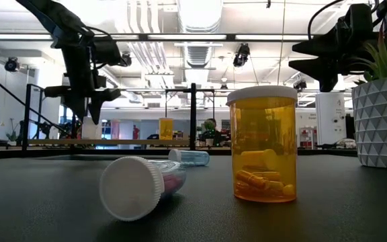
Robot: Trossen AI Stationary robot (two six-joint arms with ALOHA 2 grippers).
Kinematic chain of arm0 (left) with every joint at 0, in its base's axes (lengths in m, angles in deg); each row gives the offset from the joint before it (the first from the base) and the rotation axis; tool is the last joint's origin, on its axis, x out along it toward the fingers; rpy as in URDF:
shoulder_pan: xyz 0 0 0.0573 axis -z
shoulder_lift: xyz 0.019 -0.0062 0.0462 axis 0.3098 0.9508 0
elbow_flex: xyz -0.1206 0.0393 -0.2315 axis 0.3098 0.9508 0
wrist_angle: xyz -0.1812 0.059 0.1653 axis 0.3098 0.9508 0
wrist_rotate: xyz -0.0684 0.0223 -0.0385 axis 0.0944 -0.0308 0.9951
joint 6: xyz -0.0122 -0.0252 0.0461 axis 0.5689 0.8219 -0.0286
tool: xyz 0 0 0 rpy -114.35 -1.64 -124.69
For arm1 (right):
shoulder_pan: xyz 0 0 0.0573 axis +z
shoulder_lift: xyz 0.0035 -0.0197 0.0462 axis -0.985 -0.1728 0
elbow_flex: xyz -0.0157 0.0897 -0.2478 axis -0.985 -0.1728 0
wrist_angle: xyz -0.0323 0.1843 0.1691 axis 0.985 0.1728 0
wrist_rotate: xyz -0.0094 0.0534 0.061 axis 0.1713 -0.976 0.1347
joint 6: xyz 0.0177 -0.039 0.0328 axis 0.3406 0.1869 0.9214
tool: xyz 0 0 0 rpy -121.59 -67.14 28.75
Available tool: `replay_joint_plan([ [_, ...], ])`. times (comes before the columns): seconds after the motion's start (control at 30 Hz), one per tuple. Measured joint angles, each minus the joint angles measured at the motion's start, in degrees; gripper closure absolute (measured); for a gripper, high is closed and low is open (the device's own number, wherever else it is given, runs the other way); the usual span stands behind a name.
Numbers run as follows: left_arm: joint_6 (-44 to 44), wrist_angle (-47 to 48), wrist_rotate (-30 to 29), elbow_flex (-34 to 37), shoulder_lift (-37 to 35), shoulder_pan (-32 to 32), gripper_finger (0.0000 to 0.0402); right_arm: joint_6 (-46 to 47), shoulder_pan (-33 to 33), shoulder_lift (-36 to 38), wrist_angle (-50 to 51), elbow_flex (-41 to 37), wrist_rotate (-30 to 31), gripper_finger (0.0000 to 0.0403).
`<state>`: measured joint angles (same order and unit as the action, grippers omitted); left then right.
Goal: Pick and place medicine bottles onto shelf by color
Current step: Put the top white pill bottle into the shelf
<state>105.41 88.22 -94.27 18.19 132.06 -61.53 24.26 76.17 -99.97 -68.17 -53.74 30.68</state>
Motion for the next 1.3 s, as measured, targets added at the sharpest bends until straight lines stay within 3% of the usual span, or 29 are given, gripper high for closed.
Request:
replay_joint_plan([
  [0.57, -0.15, 0.72, -0.64, 0.07, 0.00, -0.46, 0.0270, 0.07, 0.00, 0.00, 0.00, -0.02, 0.00, 0.0177],
  [0.87, 0.34, 1.29, -0.48, 0.28, 0.11, -0.53, 0.0243, 0.07, -0.02, 0.00, 0.00, -0.02, 0.00, 0.0177],
  [1.3, -0.83, -0.42, -2.50, 0.24, 0.15, -0.55, 0.0240, 0.00, 0.00, 0.00, 0.00, -0.02, 0.00, 0.0177],
])
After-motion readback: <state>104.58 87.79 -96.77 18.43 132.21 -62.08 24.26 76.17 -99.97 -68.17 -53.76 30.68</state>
